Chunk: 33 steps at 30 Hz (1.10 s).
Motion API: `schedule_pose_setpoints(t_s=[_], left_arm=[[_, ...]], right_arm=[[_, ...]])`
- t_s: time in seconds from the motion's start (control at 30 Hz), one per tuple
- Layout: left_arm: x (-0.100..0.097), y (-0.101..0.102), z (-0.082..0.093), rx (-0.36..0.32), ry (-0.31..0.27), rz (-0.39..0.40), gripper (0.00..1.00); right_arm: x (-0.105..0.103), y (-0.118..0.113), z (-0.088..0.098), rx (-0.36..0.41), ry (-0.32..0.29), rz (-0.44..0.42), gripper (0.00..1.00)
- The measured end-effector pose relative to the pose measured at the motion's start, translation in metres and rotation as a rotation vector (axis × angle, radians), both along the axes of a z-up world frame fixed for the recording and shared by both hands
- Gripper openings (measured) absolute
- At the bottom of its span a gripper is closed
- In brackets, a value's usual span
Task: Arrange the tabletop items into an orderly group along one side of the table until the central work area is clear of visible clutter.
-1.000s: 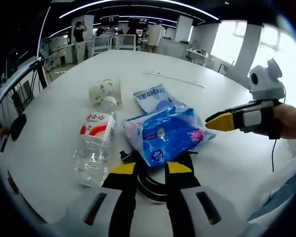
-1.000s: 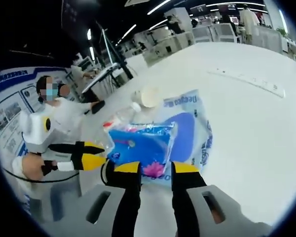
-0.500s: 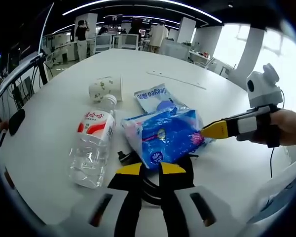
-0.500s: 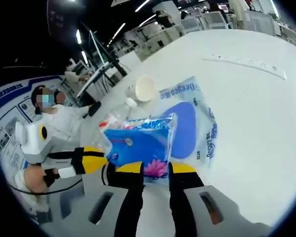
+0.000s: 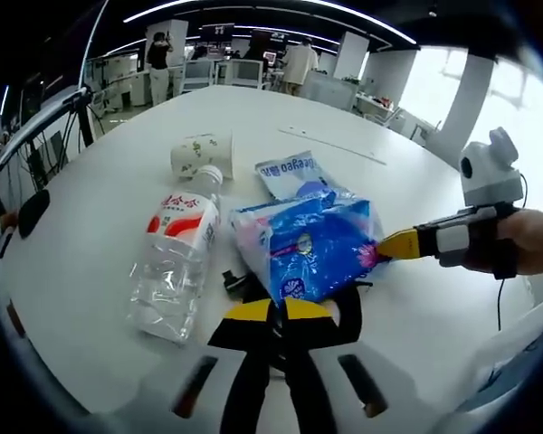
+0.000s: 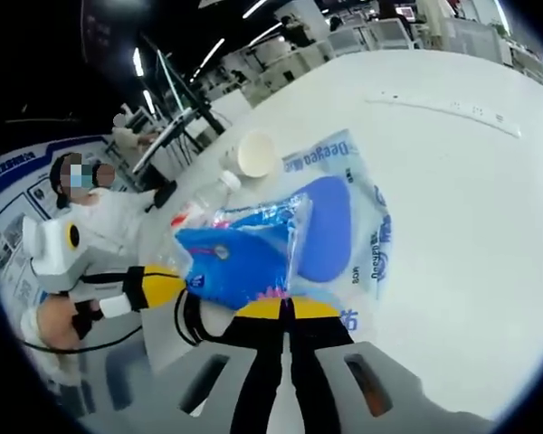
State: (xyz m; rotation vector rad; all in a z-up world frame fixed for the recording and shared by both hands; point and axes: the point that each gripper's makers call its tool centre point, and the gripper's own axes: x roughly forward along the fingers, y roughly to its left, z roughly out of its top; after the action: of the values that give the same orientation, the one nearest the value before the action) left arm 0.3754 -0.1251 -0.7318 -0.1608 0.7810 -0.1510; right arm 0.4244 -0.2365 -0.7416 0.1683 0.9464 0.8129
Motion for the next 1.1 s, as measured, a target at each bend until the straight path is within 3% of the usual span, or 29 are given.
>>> schedule_pose_setpoints(t_s=[0.7, 1.1], left_arm=[[0.006, -0.011, 0.017, 0.022, -0.044, -0.07, 0.0], [0.033, -0.035, 0.033, 0.036, -0.083, -0.195, 0.0]], right_arm=[[-0.002, -0.014, 0.016, 0.037, -0.019, -0.048, 0.0], [0.009, -0.042, 0.037, 0.071, -0.065, -0.123, 0.0]])
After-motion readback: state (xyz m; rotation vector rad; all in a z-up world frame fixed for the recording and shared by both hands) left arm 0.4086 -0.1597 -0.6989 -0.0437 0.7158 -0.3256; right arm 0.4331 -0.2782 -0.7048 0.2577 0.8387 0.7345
